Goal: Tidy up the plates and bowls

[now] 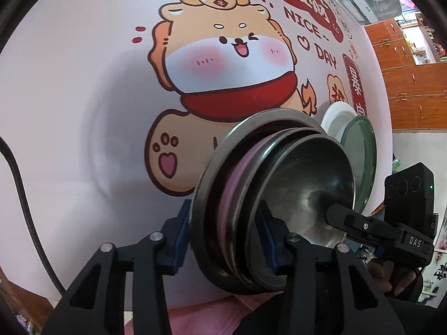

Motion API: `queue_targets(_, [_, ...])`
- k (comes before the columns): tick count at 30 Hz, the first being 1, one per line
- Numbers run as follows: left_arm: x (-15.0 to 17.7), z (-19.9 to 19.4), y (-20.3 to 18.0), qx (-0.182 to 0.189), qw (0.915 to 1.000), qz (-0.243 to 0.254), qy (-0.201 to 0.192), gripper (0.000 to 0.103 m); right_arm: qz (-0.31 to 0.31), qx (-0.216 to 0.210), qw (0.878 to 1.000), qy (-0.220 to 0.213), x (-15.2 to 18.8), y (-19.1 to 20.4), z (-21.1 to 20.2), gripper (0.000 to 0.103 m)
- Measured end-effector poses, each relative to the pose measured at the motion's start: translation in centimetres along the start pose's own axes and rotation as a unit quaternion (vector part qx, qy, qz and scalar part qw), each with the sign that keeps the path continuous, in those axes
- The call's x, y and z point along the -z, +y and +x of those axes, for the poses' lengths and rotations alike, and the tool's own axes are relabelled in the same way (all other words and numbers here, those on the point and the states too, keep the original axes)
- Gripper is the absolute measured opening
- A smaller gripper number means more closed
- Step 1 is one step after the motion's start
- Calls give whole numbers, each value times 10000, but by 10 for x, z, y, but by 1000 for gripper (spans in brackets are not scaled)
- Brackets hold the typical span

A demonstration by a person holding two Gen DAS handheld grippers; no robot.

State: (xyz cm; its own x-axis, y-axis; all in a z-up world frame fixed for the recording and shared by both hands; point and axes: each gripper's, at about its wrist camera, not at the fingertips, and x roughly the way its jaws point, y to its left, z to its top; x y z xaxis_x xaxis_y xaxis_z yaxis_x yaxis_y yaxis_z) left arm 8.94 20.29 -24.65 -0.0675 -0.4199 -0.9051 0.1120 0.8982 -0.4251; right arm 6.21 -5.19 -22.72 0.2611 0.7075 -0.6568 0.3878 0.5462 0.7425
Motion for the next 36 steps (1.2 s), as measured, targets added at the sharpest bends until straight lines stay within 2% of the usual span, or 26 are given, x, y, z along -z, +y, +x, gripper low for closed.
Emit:
queue_targets(12, [0,-1,-2,-86,10000,19,-45,40,-174,85,9998,72,0,3,1,41])
queue_targets(16, [-1,-5,-8,-262,9994,126,-190,40,-248,109,9996,96,0,5,3,38])
queue_targets(21, [-1,-14,-3,-272,9991,81,-314,40,-452,128,9988,124,2,14,4,35])
queue_targets(29, [4,-35,-3,-215,9980,43,-589,40,-720,53,9974,-13,1,27,-4,32])
queue_targets(36, [6,-51,-24,-194,9958,230,-862,40,-892,-38,9957,-253,2,32,-24,31])
